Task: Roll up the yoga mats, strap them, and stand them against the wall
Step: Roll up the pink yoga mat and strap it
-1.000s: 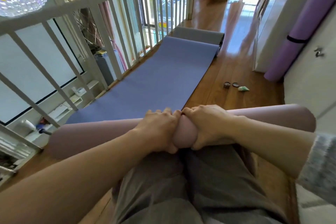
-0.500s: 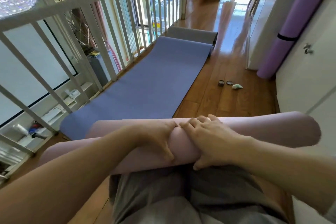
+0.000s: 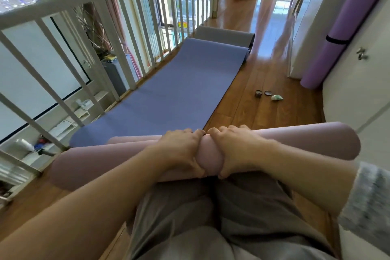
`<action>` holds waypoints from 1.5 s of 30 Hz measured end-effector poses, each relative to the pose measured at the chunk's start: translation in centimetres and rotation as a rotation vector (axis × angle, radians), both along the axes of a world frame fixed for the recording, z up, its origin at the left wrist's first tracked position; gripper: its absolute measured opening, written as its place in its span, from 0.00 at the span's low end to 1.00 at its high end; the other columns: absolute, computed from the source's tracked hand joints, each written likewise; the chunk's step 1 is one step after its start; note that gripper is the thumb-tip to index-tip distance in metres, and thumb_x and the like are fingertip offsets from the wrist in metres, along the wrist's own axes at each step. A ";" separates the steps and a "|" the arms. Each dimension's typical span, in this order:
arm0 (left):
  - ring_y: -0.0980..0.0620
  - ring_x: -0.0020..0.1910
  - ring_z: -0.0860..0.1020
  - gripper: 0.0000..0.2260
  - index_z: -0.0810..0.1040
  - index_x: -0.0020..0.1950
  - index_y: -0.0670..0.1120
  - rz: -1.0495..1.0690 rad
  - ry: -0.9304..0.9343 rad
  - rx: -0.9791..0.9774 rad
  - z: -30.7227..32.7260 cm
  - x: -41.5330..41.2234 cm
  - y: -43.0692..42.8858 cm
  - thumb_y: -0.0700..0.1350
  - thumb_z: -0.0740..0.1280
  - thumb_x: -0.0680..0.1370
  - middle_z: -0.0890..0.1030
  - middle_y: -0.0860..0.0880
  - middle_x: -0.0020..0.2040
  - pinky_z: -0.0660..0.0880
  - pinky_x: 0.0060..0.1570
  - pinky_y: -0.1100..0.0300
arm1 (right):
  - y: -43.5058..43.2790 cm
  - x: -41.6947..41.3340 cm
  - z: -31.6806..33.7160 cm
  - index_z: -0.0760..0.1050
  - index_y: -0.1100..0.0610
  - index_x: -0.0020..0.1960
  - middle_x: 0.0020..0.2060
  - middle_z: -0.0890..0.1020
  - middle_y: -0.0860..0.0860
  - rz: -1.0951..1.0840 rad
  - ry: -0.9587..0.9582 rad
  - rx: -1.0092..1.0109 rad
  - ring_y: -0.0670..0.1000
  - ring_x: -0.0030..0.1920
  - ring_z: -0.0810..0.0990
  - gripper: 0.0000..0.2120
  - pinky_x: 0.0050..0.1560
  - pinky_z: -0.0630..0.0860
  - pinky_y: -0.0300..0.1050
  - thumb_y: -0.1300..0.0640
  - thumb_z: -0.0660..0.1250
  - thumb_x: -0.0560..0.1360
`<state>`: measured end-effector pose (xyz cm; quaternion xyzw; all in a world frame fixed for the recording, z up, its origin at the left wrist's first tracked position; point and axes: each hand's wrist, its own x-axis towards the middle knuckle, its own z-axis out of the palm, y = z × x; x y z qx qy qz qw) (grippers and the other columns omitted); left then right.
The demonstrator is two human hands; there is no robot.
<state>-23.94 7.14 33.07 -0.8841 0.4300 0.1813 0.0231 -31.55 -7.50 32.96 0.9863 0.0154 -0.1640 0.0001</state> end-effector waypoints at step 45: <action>0.48 0.63 0.68 0.43 0.57 0.76 0.53 -0.069 -0.185 -0.083 0.6 -3.5 1.6 0.69 0.67 0.67 0.68 0.49 0.66 0.67 0.65 0.51 | -1.1 0.6 1.5 0.65 0.46 0.68 0.58 0.77 0.44 0.062 0.229 0.224 0.48 0.57 0.75 0.43 0.62 0.71 0.49 0.35 0.78 0.58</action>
